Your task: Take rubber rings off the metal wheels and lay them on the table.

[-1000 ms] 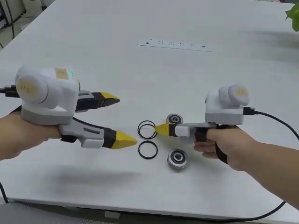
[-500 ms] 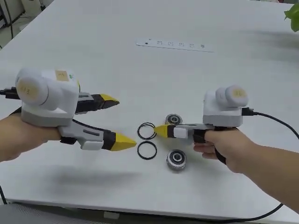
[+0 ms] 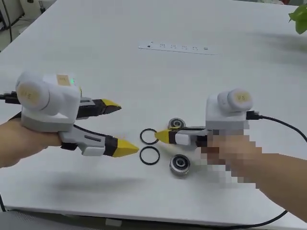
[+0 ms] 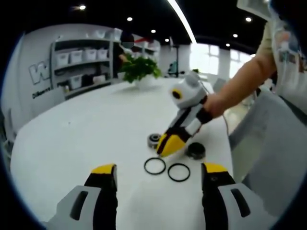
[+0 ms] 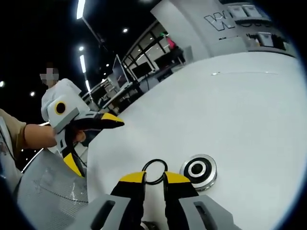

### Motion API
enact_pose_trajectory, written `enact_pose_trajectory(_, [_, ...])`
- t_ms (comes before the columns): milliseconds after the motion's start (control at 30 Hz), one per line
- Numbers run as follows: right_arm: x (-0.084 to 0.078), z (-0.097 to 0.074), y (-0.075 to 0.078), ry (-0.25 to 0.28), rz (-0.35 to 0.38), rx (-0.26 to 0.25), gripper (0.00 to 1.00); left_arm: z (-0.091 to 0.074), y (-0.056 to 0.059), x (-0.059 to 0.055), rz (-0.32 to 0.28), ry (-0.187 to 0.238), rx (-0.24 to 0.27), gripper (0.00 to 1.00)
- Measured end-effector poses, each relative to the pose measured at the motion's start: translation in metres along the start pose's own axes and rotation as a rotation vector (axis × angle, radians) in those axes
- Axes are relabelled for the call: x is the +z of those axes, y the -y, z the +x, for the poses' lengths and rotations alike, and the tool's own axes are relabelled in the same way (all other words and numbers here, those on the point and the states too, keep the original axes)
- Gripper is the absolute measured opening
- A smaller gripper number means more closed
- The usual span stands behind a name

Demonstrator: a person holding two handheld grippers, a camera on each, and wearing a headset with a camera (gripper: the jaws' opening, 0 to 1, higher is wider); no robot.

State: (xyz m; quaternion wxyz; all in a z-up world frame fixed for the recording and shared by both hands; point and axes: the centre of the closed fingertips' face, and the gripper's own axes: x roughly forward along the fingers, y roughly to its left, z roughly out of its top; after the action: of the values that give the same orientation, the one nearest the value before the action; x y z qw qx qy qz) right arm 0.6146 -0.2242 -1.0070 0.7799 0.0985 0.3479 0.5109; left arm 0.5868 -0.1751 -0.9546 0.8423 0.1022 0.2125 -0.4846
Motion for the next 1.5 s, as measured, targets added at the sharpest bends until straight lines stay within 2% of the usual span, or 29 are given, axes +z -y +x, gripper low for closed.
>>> enact_pose_trajectory(167, [0.012, -0.008, -0.005, 0.04, 0.007, 0.01, 0.14, -0.002, 0.002, 0.004, -0.001, 0.008, 0.001, 0.73])
enact_pose_trajectory(367, [0.028, -0.021, -0.015, 0.077, -0.041, 0.014, 0.2, -0.006, 0.003, 0.014, -0.005, 0.026, 0.009, 0.74])
enact_pose_trajectory(500, [0.041, -0.035, -0.024, 0.117, -0.065, 0.013, 0.26, -0.011, 0.005, 0.022, 0.01, 0.04, 0.021, 0.75])
enact_pose_trajectory(767, [0.06, -0.065, -0.038, 0.18, -0.122, 0.002, 0.37, -0.022, 0.009, 0.035, -0.01, 0.072, 0.035, 0.79])
enact_pose_trajectory(933, [0.063, -0.083, -0.048, 0.192, -0.189, -0.005, 0.47, -0.03, 0.016, 0.045, -0.018, 0.088, 0.039, 0.83])
enact_pose_trajectory(1133, [0.061, -0.102, -0.059, 0.199, -0.269, -0.02, 0.61, -0.039, 0.024, 0.05, -0.014, 0.097, 0.047, 0.87])
enact_pose_trajectory(1333, [0.053, -0.121, -0.063, 0.202, -0.316, -0.039, 0.73, -0.046, 0.029, 0.052, -0.013, 0.099, 0.056, 0.92])
enact_pose_trajectory(1500, [0.041, -0.139, -0.058, 0.191, -0.355, -0.07, 0.82, -0.05, 0.035, 0.052, -0.012, 0.105, 0.059, 0.94])
